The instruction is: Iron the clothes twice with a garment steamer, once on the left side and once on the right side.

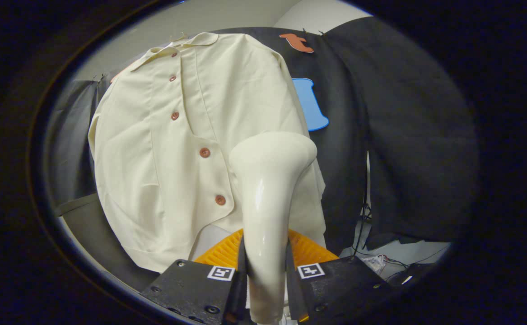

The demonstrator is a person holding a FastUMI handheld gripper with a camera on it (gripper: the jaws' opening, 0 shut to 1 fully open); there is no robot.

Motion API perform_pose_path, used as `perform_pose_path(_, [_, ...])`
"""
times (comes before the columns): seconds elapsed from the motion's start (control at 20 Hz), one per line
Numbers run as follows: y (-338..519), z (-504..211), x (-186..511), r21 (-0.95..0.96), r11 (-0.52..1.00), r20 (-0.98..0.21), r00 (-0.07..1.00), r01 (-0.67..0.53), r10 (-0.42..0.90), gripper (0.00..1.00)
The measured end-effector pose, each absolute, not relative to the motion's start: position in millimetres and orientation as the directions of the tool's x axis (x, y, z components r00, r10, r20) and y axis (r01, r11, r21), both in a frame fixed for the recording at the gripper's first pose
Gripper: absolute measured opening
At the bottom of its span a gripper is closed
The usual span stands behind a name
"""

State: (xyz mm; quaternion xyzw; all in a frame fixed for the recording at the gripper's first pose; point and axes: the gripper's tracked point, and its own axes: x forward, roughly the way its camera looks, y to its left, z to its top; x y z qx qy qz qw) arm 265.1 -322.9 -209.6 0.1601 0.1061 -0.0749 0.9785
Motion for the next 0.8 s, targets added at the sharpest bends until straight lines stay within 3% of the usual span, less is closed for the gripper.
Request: perform_pose_path(0.8, [-310, -308, 204, 0.225, 0.922, -0.372, 0.902, 0.314, -0.217, 0.36])
